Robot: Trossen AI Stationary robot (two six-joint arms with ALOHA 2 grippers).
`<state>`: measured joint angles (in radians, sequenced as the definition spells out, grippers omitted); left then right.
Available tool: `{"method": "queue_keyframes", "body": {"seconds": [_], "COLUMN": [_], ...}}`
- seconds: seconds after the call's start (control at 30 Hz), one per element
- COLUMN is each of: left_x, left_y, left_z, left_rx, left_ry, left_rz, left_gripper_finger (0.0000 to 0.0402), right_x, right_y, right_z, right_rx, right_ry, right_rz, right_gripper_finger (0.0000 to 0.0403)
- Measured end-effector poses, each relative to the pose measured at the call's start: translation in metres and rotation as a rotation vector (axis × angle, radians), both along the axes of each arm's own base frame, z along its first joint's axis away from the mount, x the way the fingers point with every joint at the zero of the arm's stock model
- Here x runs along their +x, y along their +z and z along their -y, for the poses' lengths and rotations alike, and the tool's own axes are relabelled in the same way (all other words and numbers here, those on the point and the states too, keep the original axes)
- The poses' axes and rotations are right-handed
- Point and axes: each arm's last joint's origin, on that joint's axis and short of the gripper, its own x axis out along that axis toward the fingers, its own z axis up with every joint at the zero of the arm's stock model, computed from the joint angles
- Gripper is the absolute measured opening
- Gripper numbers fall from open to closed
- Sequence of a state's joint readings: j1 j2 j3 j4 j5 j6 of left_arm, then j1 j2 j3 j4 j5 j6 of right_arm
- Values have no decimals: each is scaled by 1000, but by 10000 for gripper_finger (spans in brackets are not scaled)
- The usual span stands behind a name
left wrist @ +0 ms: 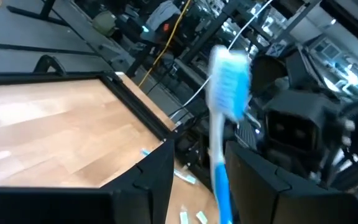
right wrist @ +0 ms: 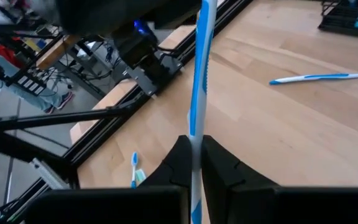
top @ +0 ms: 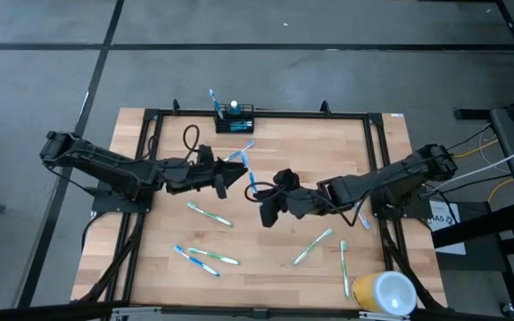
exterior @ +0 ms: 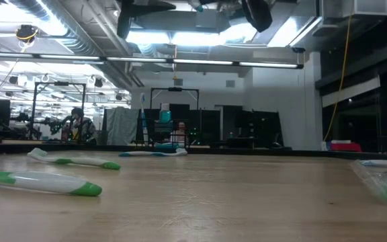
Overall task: Pick & Place toothbrushing station
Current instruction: Put the blue toothbrush into the black wire organizer
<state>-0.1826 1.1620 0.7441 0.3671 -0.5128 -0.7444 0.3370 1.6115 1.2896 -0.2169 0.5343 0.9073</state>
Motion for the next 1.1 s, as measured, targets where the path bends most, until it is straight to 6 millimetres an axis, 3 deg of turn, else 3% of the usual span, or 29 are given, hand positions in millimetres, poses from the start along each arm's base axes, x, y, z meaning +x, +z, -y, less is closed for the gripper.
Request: {"method": "queue_keyframes", "body": {"seconds": [0.3,1.1], "left_x": [-6,-4], "left_y": [2,13], "left_z": [6,-7], "left_rx": [4,21], "left_ry": [1,9], "left_rz": [-10,86], "left_gripper_finger": [143,143], "right_x": [0,10], "right_y": [1,0], "right_z": [1,0], "right_rx": [-5,-4], "right_ry": [-17,30], "right_rz": [8,57], "right_gripper_finger": [15,15]}}
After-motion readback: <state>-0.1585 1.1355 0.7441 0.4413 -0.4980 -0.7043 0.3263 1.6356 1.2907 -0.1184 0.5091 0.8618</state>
